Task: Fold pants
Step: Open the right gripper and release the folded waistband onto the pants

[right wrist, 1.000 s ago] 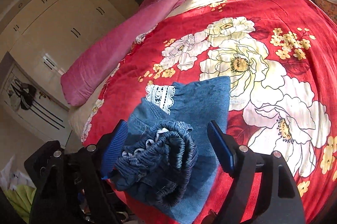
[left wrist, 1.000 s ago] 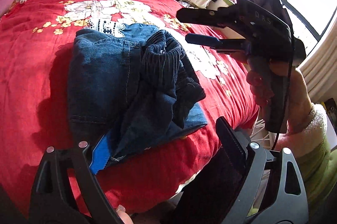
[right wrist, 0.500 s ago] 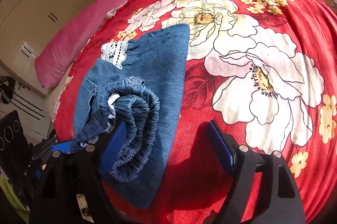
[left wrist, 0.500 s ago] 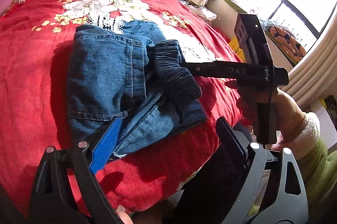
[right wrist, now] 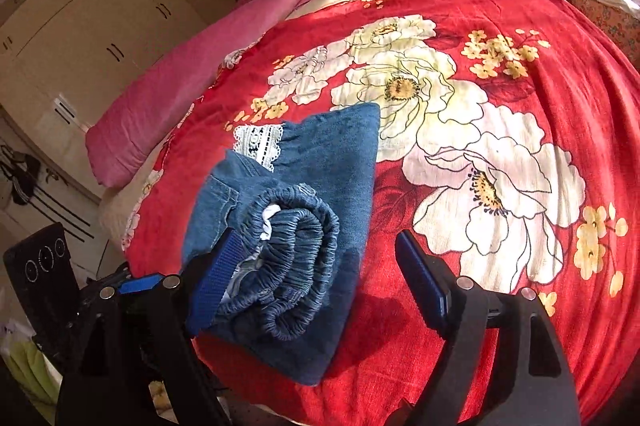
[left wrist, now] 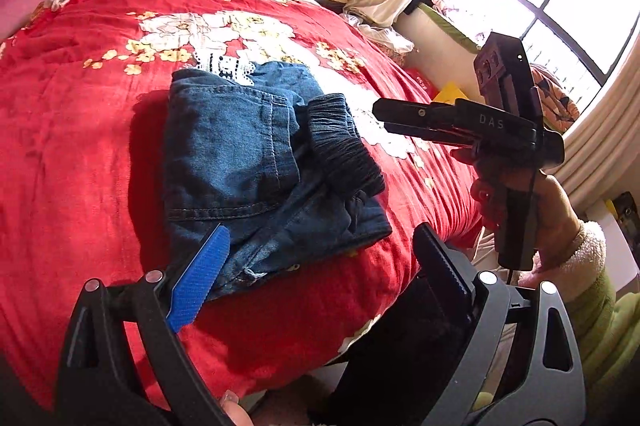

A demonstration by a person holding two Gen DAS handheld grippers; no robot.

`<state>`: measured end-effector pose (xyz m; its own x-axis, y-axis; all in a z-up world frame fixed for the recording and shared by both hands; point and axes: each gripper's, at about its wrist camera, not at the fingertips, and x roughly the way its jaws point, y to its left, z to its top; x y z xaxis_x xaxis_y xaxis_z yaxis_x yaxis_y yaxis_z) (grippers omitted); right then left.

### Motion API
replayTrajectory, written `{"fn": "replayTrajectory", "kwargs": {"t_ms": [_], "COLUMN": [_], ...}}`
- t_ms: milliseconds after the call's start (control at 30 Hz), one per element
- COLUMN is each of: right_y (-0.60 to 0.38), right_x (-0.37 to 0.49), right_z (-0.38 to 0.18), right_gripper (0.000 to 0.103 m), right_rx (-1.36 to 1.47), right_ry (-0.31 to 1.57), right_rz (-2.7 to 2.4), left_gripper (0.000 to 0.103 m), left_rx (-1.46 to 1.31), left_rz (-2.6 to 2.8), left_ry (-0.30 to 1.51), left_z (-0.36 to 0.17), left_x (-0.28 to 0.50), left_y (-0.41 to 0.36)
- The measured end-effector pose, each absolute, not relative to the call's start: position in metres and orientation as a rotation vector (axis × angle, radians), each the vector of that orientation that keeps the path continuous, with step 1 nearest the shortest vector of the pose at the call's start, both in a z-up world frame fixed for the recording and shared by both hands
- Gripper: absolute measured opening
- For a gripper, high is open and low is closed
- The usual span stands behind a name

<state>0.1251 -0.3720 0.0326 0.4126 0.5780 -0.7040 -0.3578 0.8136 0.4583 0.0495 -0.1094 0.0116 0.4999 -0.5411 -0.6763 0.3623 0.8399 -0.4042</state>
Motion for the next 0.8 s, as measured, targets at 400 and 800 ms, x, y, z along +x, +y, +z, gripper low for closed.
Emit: {"fn": "replayTrajectory", "kwargs": {"t_ms": [400, 800], "right_y": [-0.325, -0.345], "right_x": [0.141, 0.127], "right_z": [0.02, -0.005], "right_gripper": [0.079, 0.079], "right_rx": [0.093, 0.11], "right_ry": [1.024, 1.061], "right_rz": [0.563, 0.531], "left_gripper": [0.087, 0.092], "left_rx": [-0.175, -0.143], "left_rz": [-0.404, -0.361], "left_ry": [0.883, 0.876], "left_z": [0.01, 0.01], "left_x": [0.046, 0.05], "left_y": [-0.078, -0.077]}}
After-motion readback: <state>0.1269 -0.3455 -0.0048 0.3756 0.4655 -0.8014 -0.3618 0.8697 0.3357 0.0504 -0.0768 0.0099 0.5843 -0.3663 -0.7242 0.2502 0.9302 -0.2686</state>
